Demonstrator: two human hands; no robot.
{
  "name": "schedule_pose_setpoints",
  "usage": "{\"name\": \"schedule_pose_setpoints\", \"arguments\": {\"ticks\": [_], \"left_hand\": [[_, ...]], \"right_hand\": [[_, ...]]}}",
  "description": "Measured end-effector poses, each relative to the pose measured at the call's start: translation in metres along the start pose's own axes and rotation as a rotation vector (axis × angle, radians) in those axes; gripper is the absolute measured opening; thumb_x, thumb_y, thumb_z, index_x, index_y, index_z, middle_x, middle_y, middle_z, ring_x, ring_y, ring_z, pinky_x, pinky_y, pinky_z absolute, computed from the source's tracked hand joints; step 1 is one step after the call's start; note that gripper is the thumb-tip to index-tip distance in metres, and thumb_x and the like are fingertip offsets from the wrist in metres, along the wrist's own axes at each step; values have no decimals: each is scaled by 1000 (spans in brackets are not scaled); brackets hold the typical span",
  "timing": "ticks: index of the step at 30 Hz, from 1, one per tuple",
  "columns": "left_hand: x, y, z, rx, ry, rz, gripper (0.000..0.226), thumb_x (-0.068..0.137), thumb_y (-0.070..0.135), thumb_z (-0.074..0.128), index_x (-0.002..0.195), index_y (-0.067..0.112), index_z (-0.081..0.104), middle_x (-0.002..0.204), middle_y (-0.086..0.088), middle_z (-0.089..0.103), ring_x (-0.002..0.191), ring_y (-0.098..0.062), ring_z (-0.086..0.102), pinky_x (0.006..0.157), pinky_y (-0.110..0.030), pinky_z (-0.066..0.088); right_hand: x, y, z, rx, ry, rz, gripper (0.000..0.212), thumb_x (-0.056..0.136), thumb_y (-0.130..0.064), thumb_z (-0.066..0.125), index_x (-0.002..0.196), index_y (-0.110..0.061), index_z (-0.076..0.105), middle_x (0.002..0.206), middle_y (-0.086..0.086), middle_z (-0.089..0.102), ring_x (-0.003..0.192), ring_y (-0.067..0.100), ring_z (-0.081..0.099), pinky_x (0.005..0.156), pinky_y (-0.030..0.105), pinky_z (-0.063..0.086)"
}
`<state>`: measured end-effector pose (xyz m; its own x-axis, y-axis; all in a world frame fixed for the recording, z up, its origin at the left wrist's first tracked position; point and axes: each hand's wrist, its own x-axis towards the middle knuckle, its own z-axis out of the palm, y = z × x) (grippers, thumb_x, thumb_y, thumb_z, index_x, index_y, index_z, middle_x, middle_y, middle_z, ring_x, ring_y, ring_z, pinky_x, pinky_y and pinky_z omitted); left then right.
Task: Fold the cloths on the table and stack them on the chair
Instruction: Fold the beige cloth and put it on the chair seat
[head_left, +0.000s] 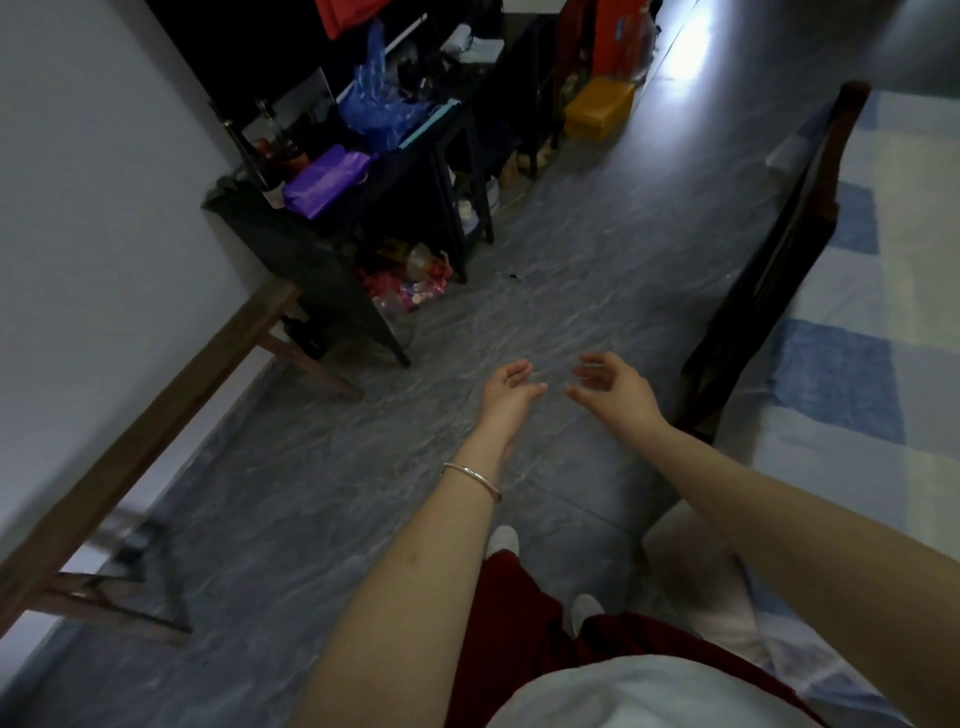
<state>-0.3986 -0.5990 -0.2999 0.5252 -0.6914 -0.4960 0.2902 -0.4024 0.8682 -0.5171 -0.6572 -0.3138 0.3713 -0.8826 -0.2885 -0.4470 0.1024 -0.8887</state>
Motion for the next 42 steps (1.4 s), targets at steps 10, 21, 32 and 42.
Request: {"name": "schedule_pose_setpoints", "arguments": {"ticks": [10,21,32,42], "left_hand": [[93,53,-27,85,-114,25,48,83,-14,55,129,-10,43,137,-22,47,130,-27,45,72,-10,45],[175,102,-35,178,-282,58,47,82,-13,55,128,-6,46,136,-20,49,129,-26,47,94,-24,38],[217,132,-6,203,-405,43,47,84,-12,54,129,-6,44,137,-19,49,130,-26,47,102,-30,39],[282,176,51,227,-476,51,47,84,-12,54,129,-5,44,138,-18,48,130,-25,46,94,-23,36]], "right_hand": [[71,-38,42,54,121,53,46,77,-9,73,120,-9,55,115,9,65,108,23,61,99,40,47],[121,-71,59,140,327,103,45,79,-9,71,120,-8,55,117,10,64,107,23,61,97,40,49],[161,-80,44,120,464,139,44,77,-12,74,117,-9,57,113,9,67,98,17,63,96,39,50],[240,-96,5,90,513,136,45,77,-11,73,119,-8,56,114,10,67,103,23,64,98,37,47]]}}
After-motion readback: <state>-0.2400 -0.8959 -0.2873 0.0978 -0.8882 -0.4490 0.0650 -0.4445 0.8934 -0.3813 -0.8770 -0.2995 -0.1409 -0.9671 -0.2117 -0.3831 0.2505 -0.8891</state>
